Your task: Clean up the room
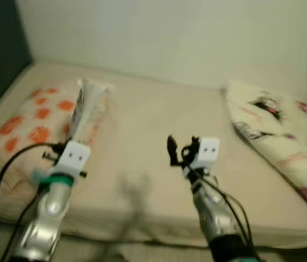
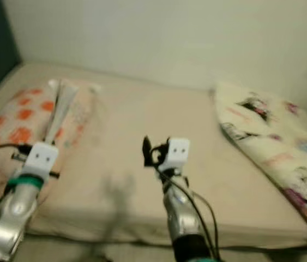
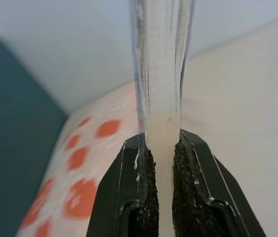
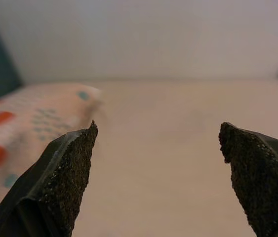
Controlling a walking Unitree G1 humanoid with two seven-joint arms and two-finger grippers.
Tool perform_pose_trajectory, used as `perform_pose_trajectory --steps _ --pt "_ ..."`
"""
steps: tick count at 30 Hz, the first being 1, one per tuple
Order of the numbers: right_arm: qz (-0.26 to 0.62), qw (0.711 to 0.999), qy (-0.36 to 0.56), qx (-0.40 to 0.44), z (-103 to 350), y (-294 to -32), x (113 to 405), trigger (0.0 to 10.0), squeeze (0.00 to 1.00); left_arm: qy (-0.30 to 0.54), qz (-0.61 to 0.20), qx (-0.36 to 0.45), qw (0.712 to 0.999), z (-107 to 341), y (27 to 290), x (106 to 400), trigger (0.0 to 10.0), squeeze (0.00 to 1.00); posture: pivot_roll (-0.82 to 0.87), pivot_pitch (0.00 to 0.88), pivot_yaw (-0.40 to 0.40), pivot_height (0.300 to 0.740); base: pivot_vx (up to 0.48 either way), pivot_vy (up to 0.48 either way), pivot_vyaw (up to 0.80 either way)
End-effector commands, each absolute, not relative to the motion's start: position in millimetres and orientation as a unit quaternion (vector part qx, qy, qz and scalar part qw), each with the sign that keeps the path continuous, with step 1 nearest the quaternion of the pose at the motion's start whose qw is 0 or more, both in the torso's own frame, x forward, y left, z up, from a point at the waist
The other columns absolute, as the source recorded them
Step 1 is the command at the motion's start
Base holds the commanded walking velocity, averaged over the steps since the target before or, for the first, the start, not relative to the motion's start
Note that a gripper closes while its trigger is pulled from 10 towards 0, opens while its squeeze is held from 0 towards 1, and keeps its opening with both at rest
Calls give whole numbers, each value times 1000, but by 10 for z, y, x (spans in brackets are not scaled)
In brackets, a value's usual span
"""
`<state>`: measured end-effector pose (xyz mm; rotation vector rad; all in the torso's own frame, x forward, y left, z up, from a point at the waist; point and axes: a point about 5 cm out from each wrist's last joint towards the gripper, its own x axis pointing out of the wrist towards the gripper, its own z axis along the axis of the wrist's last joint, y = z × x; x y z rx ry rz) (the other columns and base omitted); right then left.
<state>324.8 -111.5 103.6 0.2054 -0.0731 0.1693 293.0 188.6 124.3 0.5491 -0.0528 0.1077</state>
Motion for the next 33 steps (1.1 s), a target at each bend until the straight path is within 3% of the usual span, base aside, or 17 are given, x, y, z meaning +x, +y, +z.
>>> perform_pose_trajectory --steps 1,12,22,27,33 --pt "79 991 -32 100 1016 -1148 3245 10000 0 -34 54 266 962 1268 1869 2919 10000 0 153 24 -15 740 0 0 0" --pt "82 991 -30 100 1002 -1137 3231 10000 0 -30 42 277 959 1236 1871 2912 10000 0 152 28 -17 740 0 0 0" --pt "82 991 -30 98 1005 -1149 3229 10000 0 -25 49 287 956 1233 1895 2930 10000 0 145 26 -16 740 0 -387 0" --pt "83 991 -30 98 1003 -1149 3227 10000 0 -24 51 284 957 1231 1899 2928 10000 0 146 27 -17 740 286 -284 0" --pt "133 986 -29 101 1014 -1015 3193 10000 0 -24 61 277 959 1236 1914 2924 10000 0 150 29 -21 740 0 0 0"
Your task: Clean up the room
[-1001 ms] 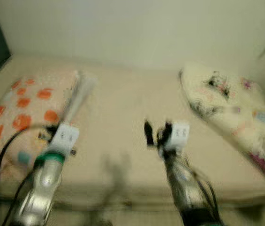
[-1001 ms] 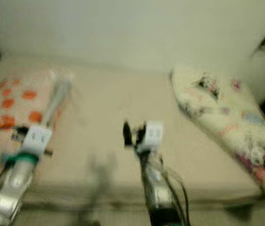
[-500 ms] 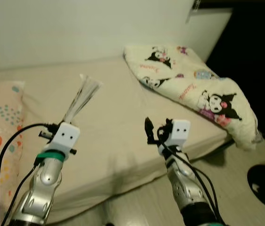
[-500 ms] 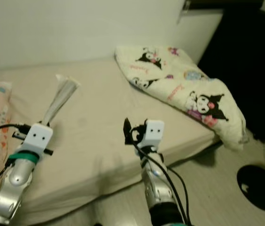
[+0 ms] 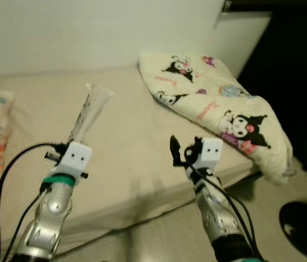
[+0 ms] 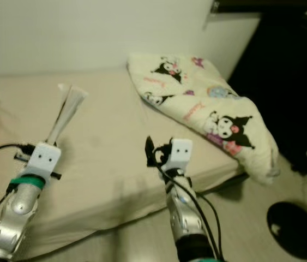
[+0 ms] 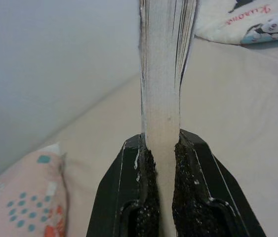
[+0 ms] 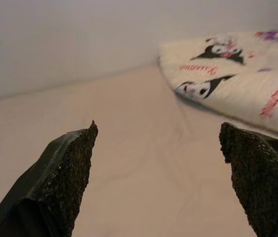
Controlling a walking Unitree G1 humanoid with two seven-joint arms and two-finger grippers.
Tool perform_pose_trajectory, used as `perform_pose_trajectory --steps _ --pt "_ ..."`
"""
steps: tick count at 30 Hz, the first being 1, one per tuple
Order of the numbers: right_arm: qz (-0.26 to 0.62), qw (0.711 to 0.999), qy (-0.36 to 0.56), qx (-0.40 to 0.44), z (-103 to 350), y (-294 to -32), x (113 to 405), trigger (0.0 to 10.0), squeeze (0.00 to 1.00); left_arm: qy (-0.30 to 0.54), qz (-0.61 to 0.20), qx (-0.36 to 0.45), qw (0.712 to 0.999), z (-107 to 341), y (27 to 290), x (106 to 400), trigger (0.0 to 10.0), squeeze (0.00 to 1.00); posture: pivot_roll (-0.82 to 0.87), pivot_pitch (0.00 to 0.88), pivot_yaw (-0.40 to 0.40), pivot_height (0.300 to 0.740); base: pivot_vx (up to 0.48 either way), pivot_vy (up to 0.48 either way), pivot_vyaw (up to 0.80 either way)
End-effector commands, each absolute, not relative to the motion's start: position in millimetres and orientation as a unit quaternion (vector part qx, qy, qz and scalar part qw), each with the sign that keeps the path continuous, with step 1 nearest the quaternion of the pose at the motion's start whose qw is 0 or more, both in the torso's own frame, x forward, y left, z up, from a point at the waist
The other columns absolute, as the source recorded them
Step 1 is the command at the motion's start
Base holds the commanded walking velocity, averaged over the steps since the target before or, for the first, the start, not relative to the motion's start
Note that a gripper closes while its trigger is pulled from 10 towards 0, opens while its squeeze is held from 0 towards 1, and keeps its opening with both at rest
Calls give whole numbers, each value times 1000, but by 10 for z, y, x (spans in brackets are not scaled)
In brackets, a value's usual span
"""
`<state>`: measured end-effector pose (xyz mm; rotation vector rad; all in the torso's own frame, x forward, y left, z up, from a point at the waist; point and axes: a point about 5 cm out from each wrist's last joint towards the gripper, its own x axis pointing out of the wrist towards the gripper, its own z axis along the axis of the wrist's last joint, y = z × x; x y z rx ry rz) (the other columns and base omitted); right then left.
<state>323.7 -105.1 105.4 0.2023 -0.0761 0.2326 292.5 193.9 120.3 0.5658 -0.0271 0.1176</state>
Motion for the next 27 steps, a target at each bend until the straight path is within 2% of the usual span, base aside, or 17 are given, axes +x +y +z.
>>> perform_pose_trajectory --steps 1,9,16,27 --pt "133 986 -29 101 1014 -1015 3193 10000 0 -24 61 277 959 1236 1914 2924 10000 0 150 29 -21 740 0 0 0" --pt "141 984 -25 103 993 -972 3176 10000 0 -23 65 270 960 1235 1917 2916 10000 0 158 30 -23 740 0 0 0" --pt "113 987 -10 118 930 -1052 3203 10000 0 -24 57 274 960 1238 1928 2910 10000 0 163 32 -11 740 0 0 0" --pt "59 991 26 120 700 -1204 3164 10000 0 3 -68 284 957 1120 1691 2918 10000 0 169 39 63 740 0 0 0"
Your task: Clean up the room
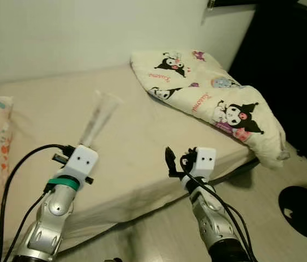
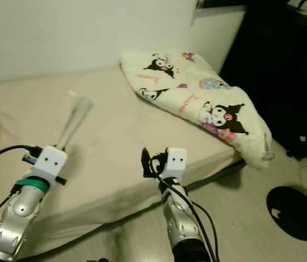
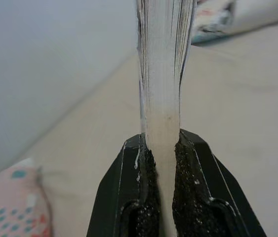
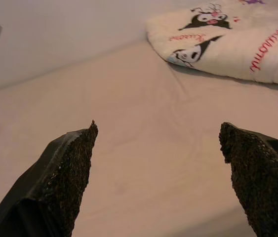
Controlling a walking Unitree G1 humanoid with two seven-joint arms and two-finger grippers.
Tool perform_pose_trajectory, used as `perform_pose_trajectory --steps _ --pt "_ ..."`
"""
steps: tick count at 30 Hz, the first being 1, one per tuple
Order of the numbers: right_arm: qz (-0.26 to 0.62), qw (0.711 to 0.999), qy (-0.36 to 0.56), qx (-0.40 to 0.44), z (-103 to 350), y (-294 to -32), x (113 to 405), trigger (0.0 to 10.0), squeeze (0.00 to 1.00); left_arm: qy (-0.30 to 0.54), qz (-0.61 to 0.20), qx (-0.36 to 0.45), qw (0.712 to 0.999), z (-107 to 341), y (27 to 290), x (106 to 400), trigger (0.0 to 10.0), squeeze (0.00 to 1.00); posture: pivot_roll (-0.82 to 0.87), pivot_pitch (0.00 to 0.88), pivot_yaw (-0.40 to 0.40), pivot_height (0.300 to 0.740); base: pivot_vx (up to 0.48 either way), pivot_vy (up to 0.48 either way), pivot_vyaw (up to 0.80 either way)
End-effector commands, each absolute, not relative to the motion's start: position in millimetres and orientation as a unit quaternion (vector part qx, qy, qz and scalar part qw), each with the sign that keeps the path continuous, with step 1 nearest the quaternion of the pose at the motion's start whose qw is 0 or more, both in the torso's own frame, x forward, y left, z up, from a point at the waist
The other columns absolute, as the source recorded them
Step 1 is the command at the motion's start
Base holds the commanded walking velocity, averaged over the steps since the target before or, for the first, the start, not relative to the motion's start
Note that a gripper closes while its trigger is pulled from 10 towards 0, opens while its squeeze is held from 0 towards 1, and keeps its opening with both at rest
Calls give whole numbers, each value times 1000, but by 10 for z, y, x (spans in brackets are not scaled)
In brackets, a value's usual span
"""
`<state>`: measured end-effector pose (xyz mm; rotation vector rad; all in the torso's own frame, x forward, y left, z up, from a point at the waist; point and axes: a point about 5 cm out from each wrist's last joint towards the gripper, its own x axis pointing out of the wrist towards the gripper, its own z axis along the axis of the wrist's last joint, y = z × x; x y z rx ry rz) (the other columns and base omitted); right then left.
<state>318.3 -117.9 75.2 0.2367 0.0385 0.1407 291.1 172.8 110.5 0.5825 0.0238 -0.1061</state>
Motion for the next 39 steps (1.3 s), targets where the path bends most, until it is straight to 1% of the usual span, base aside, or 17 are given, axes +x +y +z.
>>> perform_pose_trajectory --steps 1,2,6,10,14,17,19,25,39 --pt "59 991 26 120 700 -1204 3164 10000 0 3 -68 284 957 1120 1691 2918 10000 0 169 39 63 740 0 0 0" --pt "48 991 41 115 600 -1212 3105 10000 0 8 -97 278 956 1098 1663 2944 10000 0 160 42 78 740 0 0 0" --pt "38 991 55 113 490 -1235 3020 10000 0 2 -120 271 955 1099 1619 2957 10000 0 154 44 89 740 0 0 0" --pt "36 992 57 108 456 -1245 2986 10000 0 -4 -132 271 953 1105 1585 2943 10000 0 154 44 89 740 0 0 0" --pt "40 993 52 95 461 -1258 2993 10000 0 -10 -136 300 944 1088 1555 2935 10000 0 140 49 86 740 0 0 0" --pt "44 994 37 90 521 -1255 3033 10000 0 -24 -134 332 933 1084 1550 2935 10000 0 146 49 73 740 0 0 779" --pt "46 994 36 89 529 -1246 3043 10000 0 -25 -132 335 932 1081 1556 2936 10000 0 150 49 67 740 0 0 788" --pt "63 994 27 84 585 -1166 3084 10000 0 -23 -116 330 937 1071 1596 2920 10000 0 158 52 53 740 0 0 786" --pt "71 994 22 78 599 -1171 3095 10000 0 -25 -106 330 938 1054 1578 2932 10000 0 153 50 45 740 0 0 787"
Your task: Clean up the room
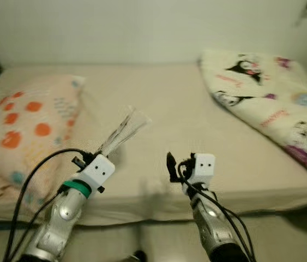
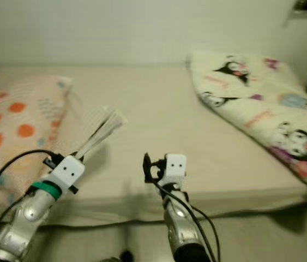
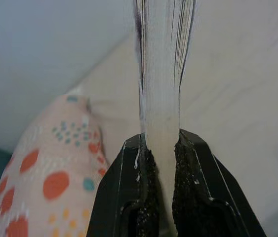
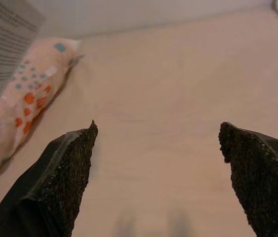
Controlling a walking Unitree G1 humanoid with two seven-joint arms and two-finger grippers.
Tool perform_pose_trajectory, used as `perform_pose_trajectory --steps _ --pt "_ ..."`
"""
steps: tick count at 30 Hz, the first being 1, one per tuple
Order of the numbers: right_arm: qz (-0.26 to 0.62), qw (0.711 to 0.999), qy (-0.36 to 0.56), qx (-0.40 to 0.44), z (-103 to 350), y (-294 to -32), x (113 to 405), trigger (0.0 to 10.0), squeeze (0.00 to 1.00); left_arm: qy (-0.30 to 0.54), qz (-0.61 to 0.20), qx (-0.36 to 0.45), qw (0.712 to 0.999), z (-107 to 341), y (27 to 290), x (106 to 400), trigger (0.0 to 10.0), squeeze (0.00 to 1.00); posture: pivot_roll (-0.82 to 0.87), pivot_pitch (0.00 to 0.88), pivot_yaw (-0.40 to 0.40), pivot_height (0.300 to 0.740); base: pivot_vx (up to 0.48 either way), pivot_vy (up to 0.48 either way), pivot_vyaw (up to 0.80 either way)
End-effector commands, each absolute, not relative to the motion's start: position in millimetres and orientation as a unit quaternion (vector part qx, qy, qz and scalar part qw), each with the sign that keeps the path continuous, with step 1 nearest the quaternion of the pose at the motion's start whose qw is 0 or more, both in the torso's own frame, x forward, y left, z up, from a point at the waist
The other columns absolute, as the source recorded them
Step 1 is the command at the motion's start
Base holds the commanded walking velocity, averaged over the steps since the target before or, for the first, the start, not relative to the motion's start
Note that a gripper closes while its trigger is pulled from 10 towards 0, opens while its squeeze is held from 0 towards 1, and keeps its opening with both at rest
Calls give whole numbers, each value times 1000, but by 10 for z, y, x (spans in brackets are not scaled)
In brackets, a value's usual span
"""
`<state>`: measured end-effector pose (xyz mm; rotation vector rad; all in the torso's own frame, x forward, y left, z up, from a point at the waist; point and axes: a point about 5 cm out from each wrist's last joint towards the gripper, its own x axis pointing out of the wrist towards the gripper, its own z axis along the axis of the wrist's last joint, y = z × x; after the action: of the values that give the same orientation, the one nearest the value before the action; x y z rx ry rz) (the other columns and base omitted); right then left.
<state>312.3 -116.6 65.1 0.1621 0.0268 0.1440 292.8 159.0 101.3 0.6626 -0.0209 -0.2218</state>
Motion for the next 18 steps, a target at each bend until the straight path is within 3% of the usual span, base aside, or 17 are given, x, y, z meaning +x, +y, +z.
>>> perform_pose_trajectory --steps 1,15,18 --pt "71 994 22 78 599 -1171 3095 10000 0 -25 -106 330 938 1054 1578 2932 10000 0 153 50 45 740 0 0 781" --pt "79 994 20 78 607 -1155 3107 10000 0 -26 -101 333 937 1044 1583 2938 10000 0 157 45 38 740 0 0 782" --pt "79 994 20 78 607 -1150 3107 10000 0 -26 -100 334 937 1044 1590 2938 10000 0 157 45 38 740 349 0 719"
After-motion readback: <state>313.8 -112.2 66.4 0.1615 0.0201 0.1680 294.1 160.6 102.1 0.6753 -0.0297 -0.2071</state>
